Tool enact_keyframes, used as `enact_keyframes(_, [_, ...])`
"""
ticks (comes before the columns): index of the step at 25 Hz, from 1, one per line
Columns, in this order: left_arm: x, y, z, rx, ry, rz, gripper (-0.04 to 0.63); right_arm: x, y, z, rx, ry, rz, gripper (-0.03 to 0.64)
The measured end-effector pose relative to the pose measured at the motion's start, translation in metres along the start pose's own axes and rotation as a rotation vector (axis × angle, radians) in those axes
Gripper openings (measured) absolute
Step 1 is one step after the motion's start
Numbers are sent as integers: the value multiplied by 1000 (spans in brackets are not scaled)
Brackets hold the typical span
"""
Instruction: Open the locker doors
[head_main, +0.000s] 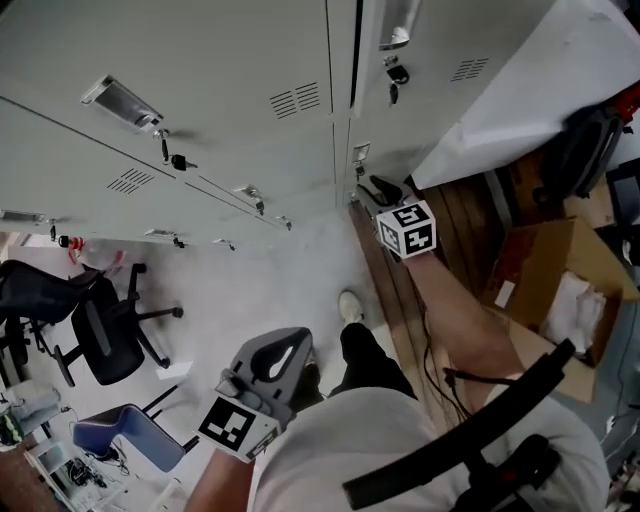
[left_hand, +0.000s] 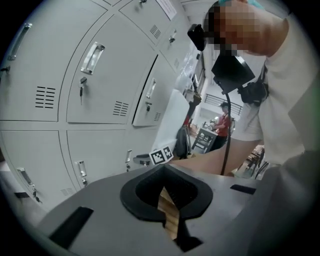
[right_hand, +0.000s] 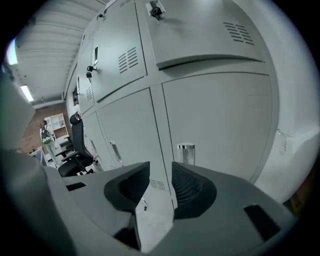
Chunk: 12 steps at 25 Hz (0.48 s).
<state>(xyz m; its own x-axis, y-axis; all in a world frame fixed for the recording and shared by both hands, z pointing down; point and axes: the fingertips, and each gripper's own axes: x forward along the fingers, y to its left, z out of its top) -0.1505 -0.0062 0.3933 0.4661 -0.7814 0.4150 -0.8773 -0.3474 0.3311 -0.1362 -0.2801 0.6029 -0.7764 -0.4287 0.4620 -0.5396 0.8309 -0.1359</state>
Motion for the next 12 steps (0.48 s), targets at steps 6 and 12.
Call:
enact_keyframes(6, [13, 11, 4, -22, 13, 38, 11, 45, -25, -2, -33, 29, 14, 97])
enact_keyframes(12, [13, 18, 3, -21, 28, 58, 11, 72, -40, -5, -47, 53, 33, 114])
